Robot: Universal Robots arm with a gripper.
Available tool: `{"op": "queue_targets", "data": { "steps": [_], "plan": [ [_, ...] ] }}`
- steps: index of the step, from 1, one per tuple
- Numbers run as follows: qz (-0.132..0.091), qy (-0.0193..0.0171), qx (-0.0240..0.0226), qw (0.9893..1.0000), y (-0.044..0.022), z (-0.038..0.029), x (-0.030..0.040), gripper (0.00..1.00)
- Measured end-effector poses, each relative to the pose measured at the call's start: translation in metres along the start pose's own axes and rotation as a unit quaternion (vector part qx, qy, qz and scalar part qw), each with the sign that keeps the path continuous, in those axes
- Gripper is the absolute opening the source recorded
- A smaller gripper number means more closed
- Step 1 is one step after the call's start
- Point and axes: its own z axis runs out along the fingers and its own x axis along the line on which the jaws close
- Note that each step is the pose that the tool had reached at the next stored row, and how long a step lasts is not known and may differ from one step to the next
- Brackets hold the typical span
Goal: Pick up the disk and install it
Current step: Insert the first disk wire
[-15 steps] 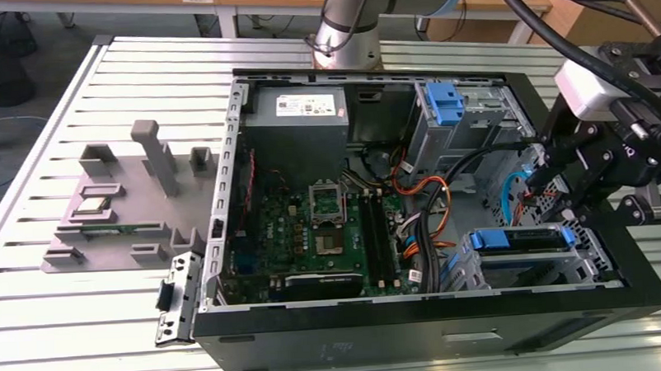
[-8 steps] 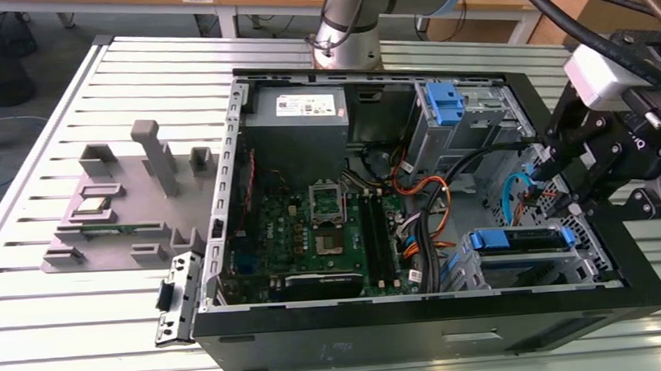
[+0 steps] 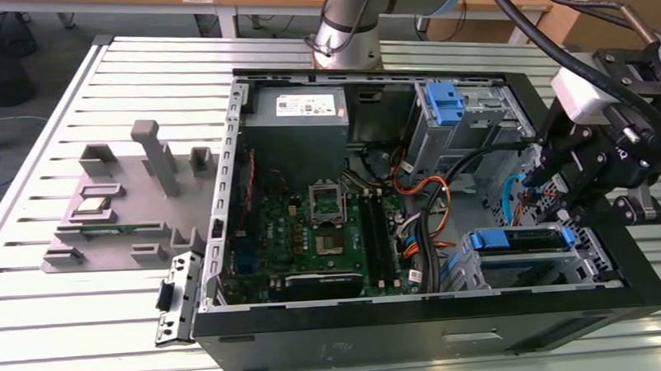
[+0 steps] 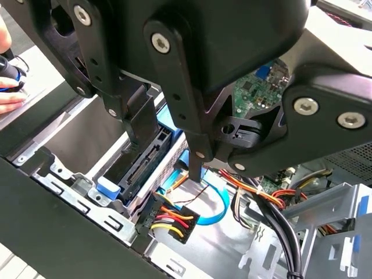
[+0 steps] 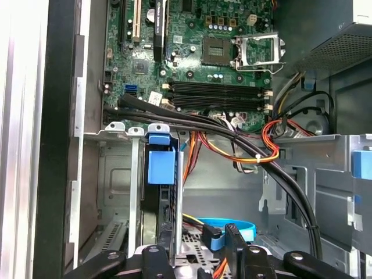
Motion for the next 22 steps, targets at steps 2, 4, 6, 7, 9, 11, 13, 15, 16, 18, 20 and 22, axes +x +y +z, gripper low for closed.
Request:
{"op": "queue_targets", "data": {
  "steps": [2,4,6,7,9,11,13,15,16,18,20,22],
  "plan": [
    [0.000,0.0005,-0.0005,1.0000,0.0000,0.0002,0.0000,0.48],
    [0.000,0.0007,-0.0005,1.0000,-0.0001,0.0002,0.0000,0.48],
    [0.000,0.0008,-0.0005,1.0000,-0.0001,0.0003,0.0001,0.48],
    [0.000,0.0008,-0.0005,1.0000,-0.0001,0.0003,0.0001,0.48],
    [0.000,0.0009,-0.0005,1.0000,-0.0001,0.0003,0.0001,0.40],
    [0.000,0.0011,-0.0005,1.0000,-0.0001,0.0003,0.0001,0.35],
    [0.000,0.0013,-0.0005,1.0000,-0.0001,0.0003,0.0000,0.29],
    [0.000,0.0015,-0.0005,1.0000,-0.0001,0.0003,0.0001,0.17],
    [0.000,0.0016,-0.0005,1.0000,-0.0001,0.0003,0.0001,0.17],
    [0.000,0.0018,-0.0005,1.0000,-0.0001,0.0003,0.0000,0.16],
    [0.000,0.0021,-0.0005,1.0000,-0.0001,0.0002,0.0002,0.16],
    [0.000,0.0020,0.0008,1.0000,0.0007,0.0000,0.0031,0.16]
  ]
}}
